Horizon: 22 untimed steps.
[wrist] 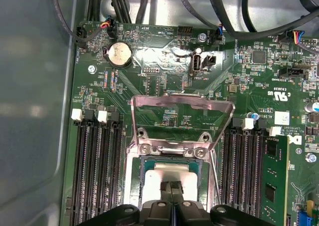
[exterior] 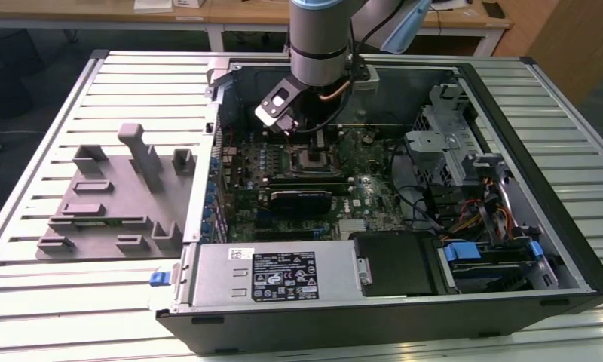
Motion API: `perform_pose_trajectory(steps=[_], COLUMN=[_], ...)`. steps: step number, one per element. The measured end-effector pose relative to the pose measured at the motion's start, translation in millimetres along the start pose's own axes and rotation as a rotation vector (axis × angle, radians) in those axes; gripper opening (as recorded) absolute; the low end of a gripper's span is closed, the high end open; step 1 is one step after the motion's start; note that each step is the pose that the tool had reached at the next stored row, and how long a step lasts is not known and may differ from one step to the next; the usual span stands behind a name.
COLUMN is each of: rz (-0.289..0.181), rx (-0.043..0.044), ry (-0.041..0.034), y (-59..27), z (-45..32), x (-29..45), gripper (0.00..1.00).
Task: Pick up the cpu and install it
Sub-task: 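Place the cpu into insertion slot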
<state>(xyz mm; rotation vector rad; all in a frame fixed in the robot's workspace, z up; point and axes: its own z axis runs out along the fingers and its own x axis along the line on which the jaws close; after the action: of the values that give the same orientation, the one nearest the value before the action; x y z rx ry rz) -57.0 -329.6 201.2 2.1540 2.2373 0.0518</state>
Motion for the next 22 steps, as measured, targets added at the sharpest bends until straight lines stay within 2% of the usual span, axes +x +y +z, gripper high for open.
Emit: perform_pose_trajectory(steps=[22], rz=[0.007], rx=[0.0001], ry=[-0.0004], y=[5.5], z=[3.6], x=[-0.2], gripper=[0.11])
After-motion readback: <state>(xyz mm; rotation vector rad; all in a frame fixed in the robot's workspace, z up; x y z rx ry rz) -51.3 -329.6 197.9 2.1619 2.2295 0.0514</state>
